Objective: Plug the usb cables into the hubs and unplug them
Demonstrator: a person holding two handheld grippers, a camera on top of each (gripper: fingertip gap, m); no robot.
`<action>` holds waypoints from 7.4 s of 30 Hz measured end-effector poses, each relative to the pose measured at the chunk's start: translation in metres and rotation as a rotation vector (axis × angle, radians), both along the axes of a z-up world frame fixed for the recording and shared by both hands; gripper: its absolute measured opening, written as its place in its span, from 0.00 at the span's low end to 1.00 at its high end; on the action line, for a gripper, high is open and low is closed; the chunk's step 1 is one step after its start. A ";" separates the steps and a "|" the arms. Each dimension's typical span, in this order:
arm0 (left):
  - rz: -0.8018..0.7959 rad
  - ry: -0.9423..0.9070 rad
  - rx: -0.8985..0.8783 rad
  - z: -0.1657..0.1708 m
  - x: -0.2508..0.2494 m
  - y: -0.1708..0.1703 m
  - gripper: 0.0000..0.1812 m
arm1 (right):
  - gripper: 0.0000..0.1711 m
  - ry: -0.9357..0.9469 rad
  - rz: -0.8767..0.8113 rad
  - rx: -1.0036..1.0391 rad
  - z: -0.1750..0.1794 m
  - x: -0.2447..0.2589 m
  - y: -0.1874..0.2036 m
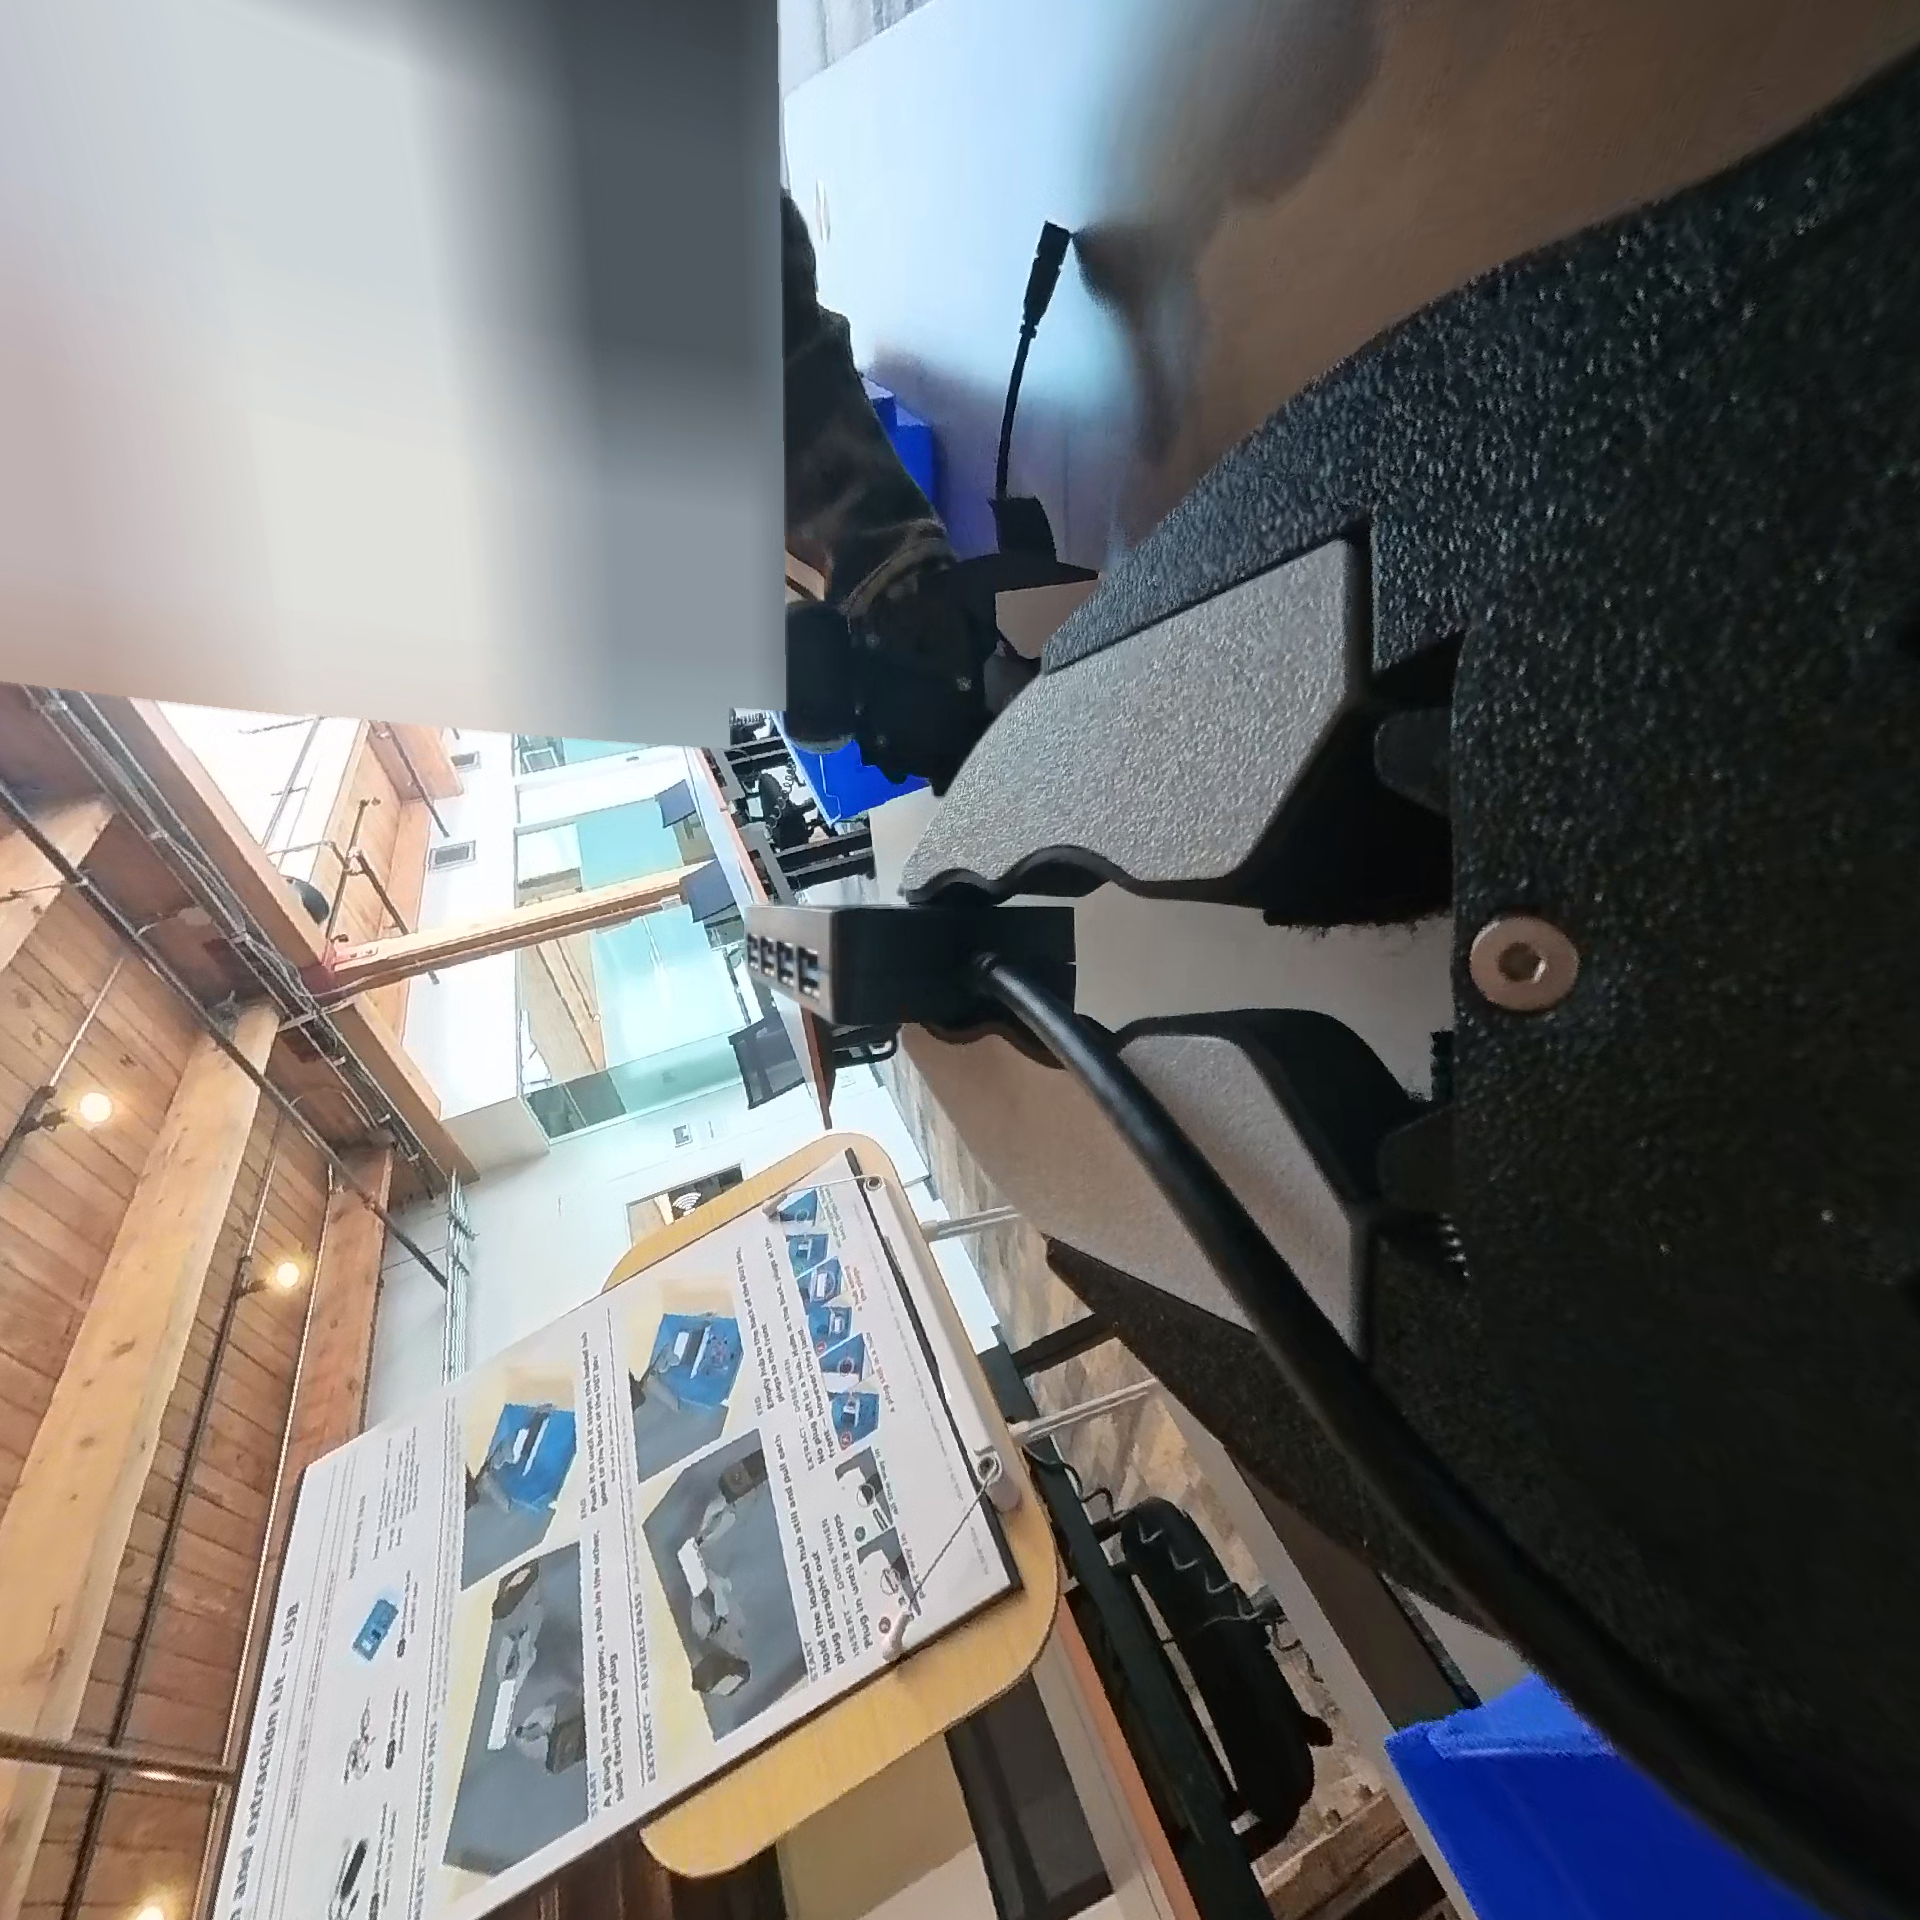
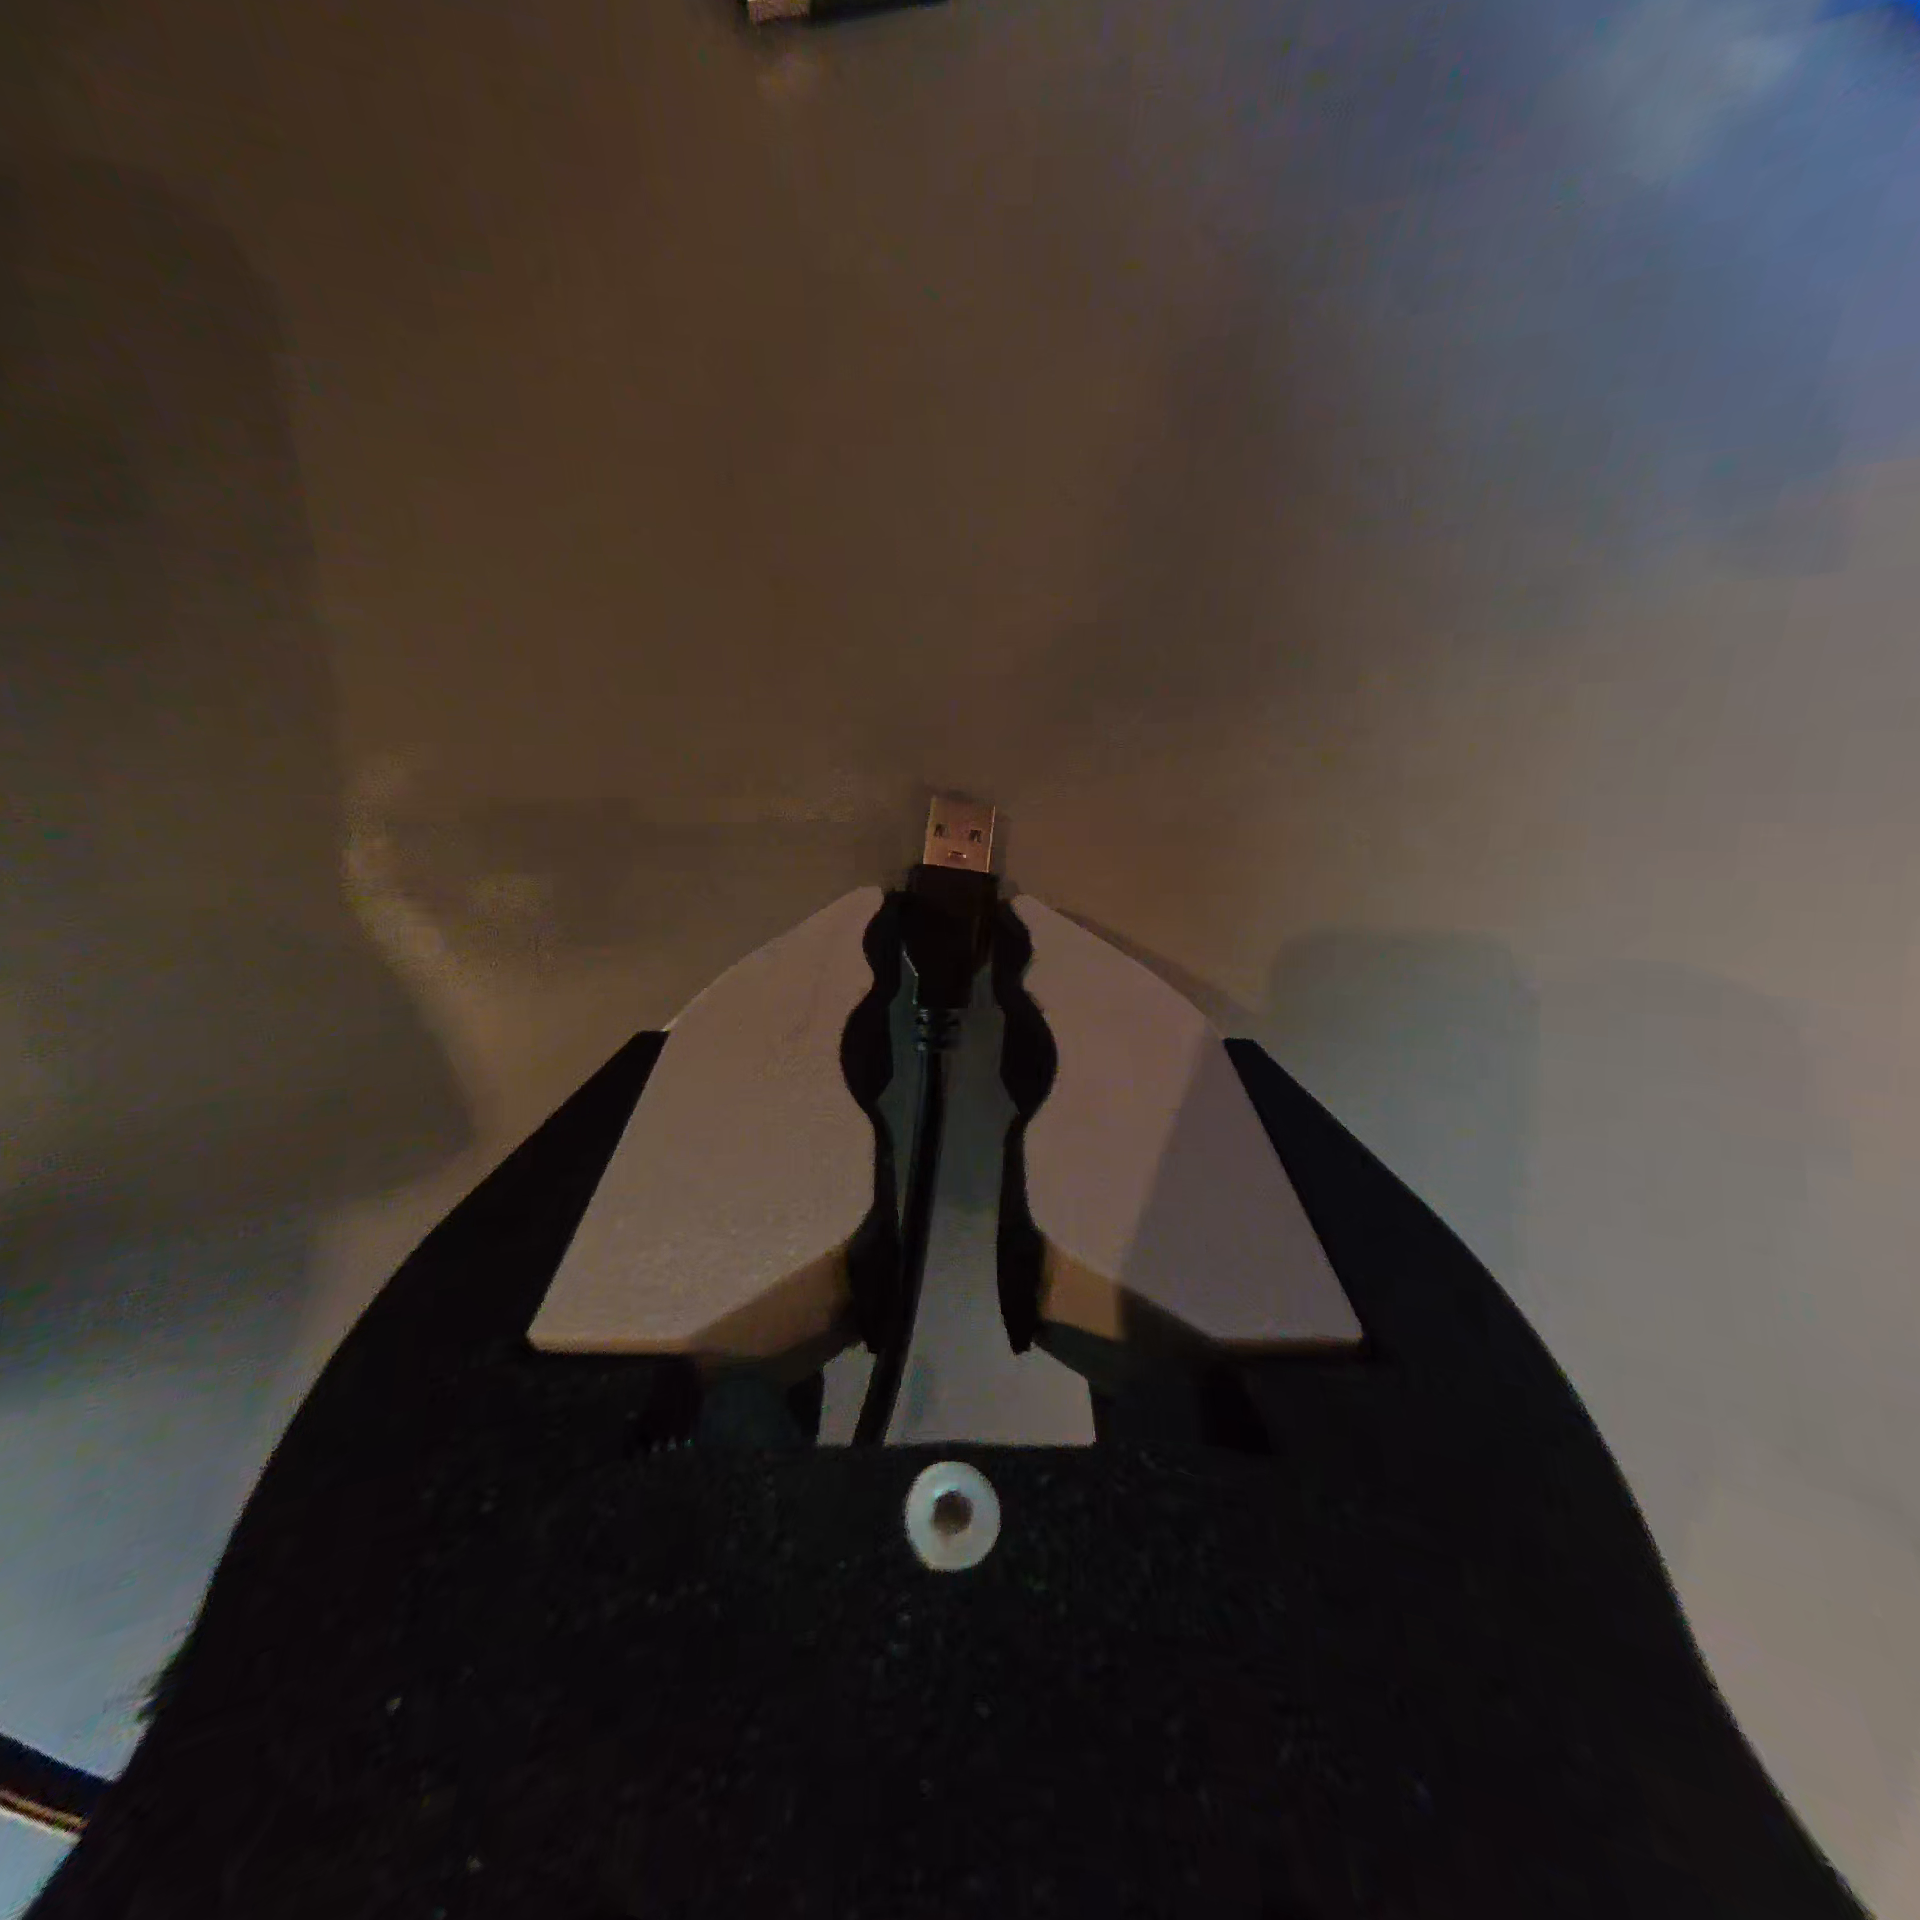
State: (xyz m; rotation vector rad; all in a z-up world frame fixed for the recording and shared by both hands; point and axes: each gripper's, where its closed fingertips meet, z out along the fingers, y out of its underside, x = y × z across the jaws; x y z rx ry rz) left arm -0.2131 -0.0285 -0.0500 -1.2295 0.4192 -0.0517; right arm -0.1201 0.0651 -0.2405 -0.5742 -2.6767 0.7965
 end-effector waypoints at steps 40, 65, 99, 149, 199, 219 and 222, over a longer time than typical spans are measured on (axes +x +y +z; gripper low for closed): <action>0.527 0.155 0.065 0.003 -0.046 0.009 0.10 | 0.08 -0.089 -0.377 -0.059 0.231 -0.071 -0.036; 0.521 0.270 0.030 -0.006 -0.040 0.012 0.10 | 0.08 -0.183 -0.405 -0.142 0.187 -0.054 -0.026; 0.570 0.367 -0.058 -0.017 -0.046 0.016 0.10 | 0.17 -0.001 -0.431 -0.178 0.083 -0.065 -0.066; 0.550 0.353 -0.068 -0.024 -0.054 0.014 0.10 | 0.10 -0.027 -0.032 -0.164 0.000 -0.122 -0.089; 0.704 1.164 -0.272 -0.082 -0.014 0.059 0.10 | 0.09 -0.397 -0.522 0.047 0.104 -0.054 -0.036; 0.634 1.273 -0.186 -0.090 0.007 0.066 0.10 | 0.08 -0.627 -0.485 -0.050 0.091 -0.037 -0.039; 0.627 1.300 -0.170 -0.090 0.014 0.068 0.10 | 0.08 -0.662 -0.481 -0.028 0.087 -0.032 -0.033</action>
